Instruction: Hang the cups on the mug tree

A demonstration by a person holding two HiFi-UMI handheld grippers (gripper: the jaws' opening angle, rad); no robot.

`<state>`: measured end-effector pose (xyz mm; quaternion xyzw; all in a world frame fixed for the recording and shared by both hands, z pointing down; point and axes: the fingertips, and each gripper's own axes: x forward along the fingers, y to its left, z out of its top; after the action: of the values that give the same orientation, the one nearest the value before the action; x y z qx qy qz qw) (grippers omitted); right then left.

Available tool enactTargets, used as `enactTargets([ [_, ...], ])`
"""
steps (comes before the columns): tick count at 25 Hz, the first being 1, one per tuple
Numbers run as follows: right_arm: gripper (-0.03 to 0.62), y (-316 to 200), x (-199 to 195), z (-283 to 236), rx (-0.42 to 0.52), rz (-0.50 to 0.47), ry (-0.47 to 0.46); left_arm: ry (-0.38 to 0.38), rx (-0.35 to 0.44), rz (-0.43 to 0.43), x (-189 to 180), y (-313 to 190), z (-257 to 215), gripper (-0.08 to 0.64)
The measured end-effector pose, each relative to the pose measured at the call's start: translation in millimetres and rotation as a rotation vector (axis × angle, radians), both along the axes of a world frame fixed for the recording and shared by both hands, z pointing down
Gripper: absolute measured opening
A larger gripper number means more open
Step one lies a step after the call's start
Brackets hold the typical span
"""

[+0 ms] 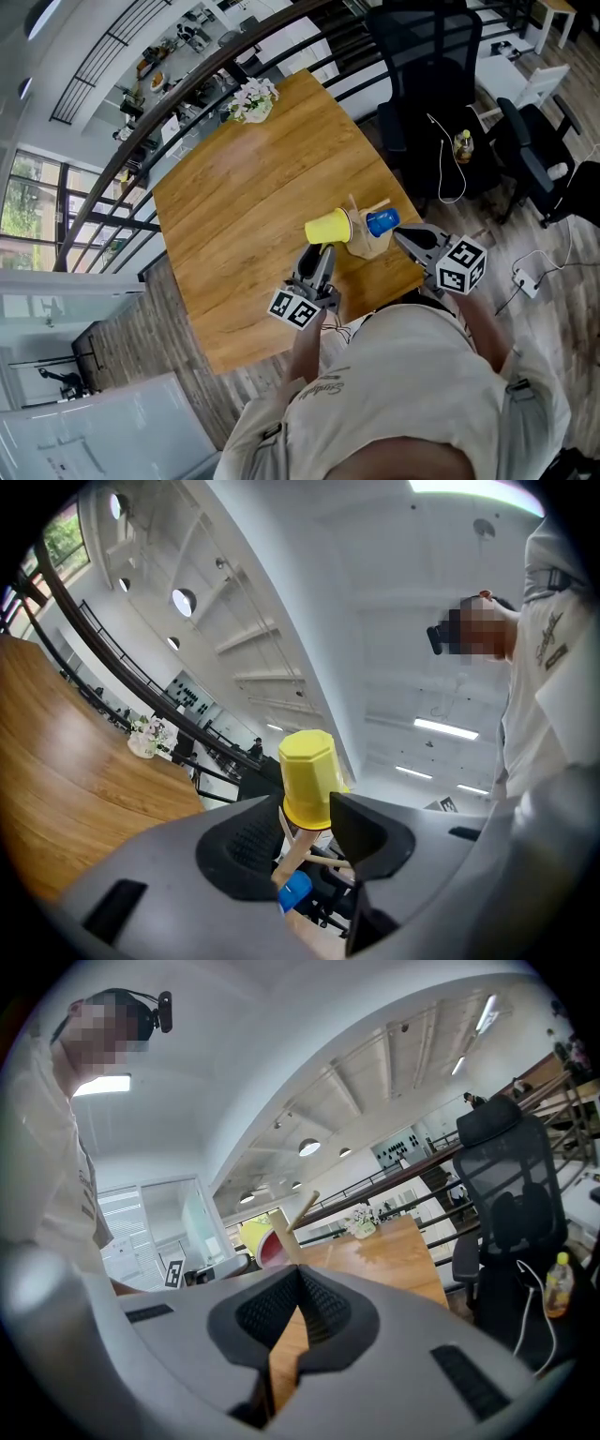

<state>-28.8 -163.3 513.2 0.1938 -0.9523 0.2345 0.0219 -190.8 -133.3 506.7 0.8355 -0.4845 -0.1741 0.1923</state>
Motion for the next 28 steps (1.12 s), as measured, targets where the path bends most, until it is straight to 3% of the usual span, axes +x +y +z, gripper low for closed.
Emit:
enactTargets([
  [3,-0.006,0.1,-1.3,1.0,0.001,-0.003,0.005,0.003,-0.001,-0.009,-2.7,8.0,3.4,0.158],
  [7,-0.006,-1.9,-4.5,-1.8,0.014,-0.019,0.005,-0.002,0.002,0.003,1.3,19.5,5.3,0.076],
  [14,-0.006,-3.2,-18.8,-17.6,0.131,-0.068,0.054,-0.11,-0.045,0.012,6.9,31.0,12.5,0.037],
  [19,-0.006,-1.8,-23.6,-29.9,0.199,-0.092,0.068,-0.108,-0.06,-0.084,-14.4,35.0,6.5,0.032],
  [25,-0.006,-9.5,-21.8,-52.6,0.387,-0.041,0.158,-0.153,-0.106,-0.222,-43.0,29.6,-25.9,0.031],
  [28,-0.006,-10.7,-25.7,-70.6,0.413,-0.036,0.123,-0.147,-0.087,-0.261,-53.3,29.2,-49.1,0.031],
])
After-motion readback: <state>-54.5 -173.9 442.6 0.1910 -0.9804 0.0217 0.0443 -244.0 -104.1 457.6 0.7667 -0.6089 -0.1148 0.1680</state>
